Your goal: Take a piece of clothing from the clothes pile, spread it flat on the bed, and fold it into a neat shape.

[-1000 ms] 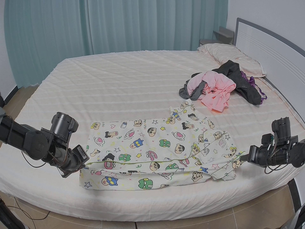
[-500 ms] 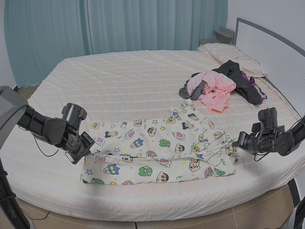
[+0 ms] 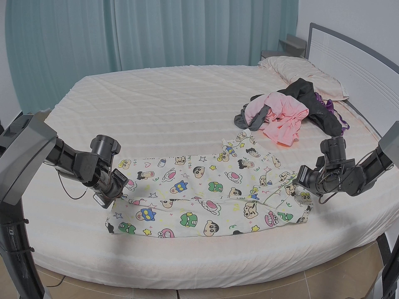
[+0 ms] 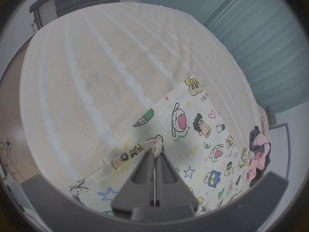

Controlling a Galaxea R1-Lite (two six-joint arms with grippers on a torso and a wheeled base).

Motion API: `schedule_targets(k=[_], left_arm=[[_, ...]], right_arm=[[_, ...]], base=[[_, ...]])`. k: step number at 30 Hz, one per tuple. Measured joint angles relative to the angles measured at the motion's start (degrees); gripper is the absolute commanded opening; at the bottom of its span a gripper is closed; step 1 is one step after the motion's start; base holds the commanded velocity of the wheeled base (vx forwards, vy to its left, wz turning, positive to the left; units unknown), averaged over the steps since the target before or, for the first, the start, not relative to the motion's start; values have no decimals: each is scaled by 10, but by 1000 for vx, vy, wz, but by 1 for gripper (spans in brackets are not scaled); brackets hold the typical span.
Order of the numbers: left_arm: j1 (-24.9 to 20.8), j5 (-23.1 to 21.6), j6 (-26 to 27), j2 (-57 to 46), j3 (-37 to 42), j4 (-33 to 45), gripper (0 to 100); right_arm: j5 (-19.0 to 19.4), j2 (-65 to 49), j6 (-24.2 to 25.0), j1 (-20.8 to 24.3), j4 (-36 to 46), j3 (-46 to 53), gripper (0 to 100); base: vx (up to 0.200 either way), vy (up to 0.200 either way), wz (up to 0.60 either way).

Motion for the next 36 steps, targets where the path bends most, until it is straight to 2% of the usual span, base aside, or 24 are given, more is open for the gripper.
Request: schedule_targets(k=[7, 8, 15, 23, 30, 36], left_arm=[[2, 0, -10, 24, -20, 0, 0], [2, -1, -10, 26, -22, 0, 100], [10, -1, -30, 28, -26, 1, 100], [29, -6, -31, -13, 2, 2, 100], [47, -60, -32, -84, 60, -1, 100], [52, -88, -48, -148, 131, -7, 100]], right_arm=[[-1, 34, 29, 2, 0, -35, 0], [-1, 38, 30, 2, 0, -37, 100], [-3, 49, 54, -2, 0, -41, 100], [-29, 15, 140, -14, 10, -29, 100], [-37, -18, 201, -1, 11, 5, 100], [-45, -10, 214, 26, 9, 15, 100]], base=[[0, 0, 0], [0, 0, 0], [0, 0, 0], [0, 0, 0], [0, 0, 0], [0, 0, 0]])
